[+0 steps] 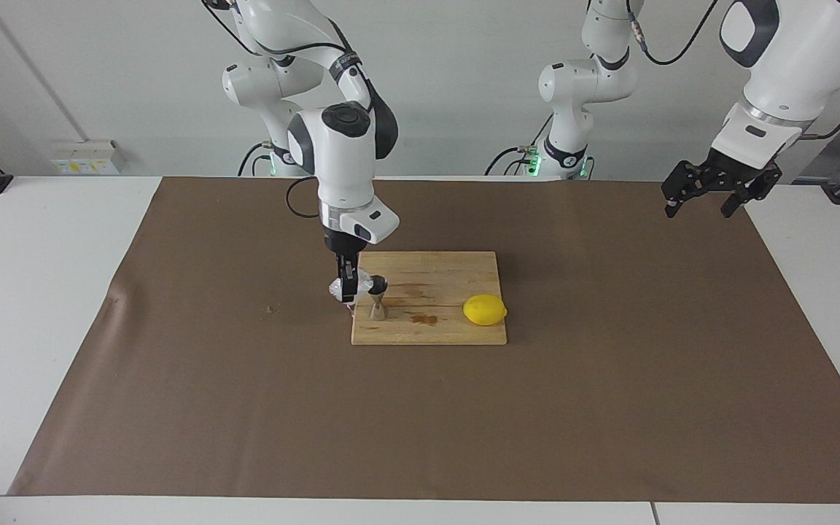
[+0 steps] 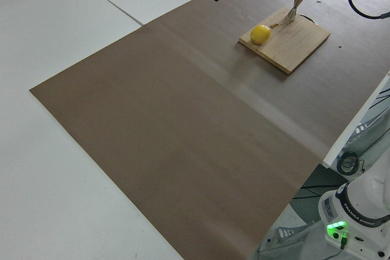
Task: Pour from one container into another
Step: 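Tilt the white cup with the right gripper to pour into the steel cup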
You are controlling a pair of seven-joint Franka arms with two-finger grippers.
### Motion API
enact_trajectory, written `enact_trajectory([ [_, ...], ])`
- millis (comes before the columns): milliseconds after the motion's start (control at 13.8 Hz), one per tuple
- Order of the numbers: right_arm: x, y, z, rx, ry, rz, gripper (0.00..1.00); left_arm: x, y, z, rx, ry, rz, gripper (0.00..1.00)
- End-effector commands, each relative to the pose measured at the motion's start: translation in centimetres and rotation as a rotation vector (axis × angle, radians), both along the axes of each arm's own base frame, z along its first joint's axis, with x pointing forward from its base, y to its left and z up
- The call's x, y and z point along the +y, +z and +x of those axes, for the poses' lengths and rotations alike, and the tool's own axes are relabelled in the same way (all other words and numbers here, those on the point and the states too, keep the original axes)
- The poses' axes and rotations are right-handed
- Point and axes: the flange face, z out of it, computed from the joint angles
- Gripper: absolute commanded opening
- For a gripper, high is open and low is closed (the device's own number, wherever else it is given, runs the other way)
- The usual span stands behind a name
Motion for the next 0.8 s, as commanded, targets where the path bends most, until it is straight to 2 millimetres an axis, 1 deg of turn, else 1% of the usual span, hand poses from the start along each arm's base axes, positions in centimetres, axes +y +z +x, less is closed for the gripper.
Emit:
enact_trajectory([
  [0,0.46,0.59,-0.93,-0.038,0.019,-0.035,0.0,0.19,0.15,-0.9,-0.001,0.005,-0.001,1.0],
  [217,0.58,0.29,-1.35,-0.055,0.048,-0.054,0.0,0.19,0.15,-0.9,-0.001,0.005,-0.001,1.0],
  [724,0.41,0.21,-1.5,-0.074,0.061,-0.101,0.0,0.19,0.15,-0.9,-0.001,0.005,-0.001,1.0],
])
